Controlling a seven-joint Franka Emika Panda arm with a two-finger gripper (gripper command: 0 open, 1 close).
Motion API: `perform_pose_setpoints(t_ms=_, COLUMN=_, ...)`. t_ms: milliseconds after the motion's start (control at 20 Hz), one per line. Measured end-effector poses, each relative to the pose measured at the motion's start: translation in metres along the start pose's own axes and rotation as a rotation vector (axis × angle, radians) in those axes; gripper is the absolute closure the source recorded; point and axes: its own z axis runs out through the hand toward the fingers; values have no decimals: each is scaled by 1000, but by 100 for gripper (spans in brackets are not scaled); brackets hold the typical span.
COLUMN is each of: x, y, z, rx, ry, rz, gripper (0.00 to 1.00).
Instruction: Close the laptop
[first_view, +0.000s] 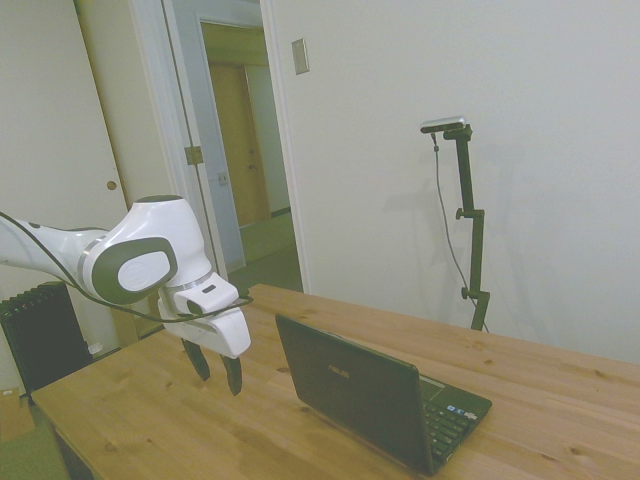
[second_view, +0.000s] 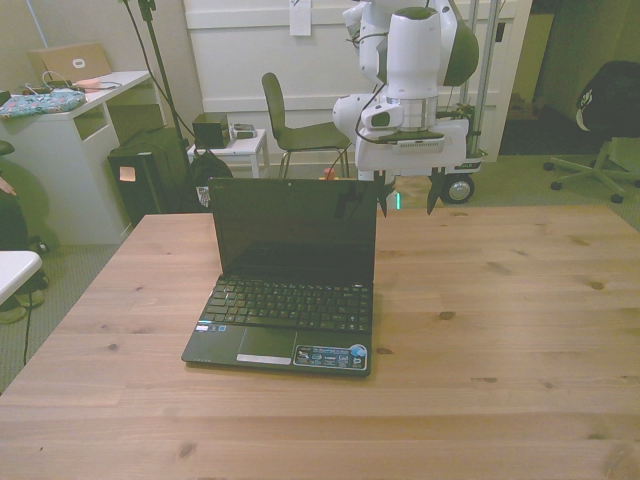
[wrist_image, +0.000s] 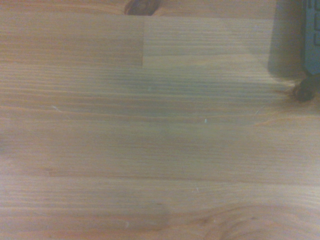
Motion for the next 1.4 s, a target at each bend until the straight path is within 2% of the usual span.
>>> perform_pose_setpoints(t_ms=200, x=0, y=2, z=-1, rx=-24, ry=-14, rz=1, gripper=0)
perform_pose_setpoints(t_ms=400, x=17, y=8, z=-24, rx=-35, ry=-11, rz=31, gripper=0)
perform_pose_setpoints(t_ms=750, x=77, y=62, z=-65, rx=-57, ry=34, rz=131, gripper=0)
perform_pose_setpoints(t_ms=1000, x=120, y=110, z=-66, rx=-66, ry=30, rz=179, gripper=0)
perform_pose_setpoints(t_ms=1100, x=142, y=116, z=-69, rx=-65, ry=36, rz=185, gripper=0)
perform_pose_setpoints(t_ms=1150, x=151, y=113, z=-72, rx=-65, ry=43, rz=182, gripper=100)
perform_pose_setpoints(t_ms=1400, x=179, y=83, z=-78, rx=-70, ry=55, rz=154, gripper=100)
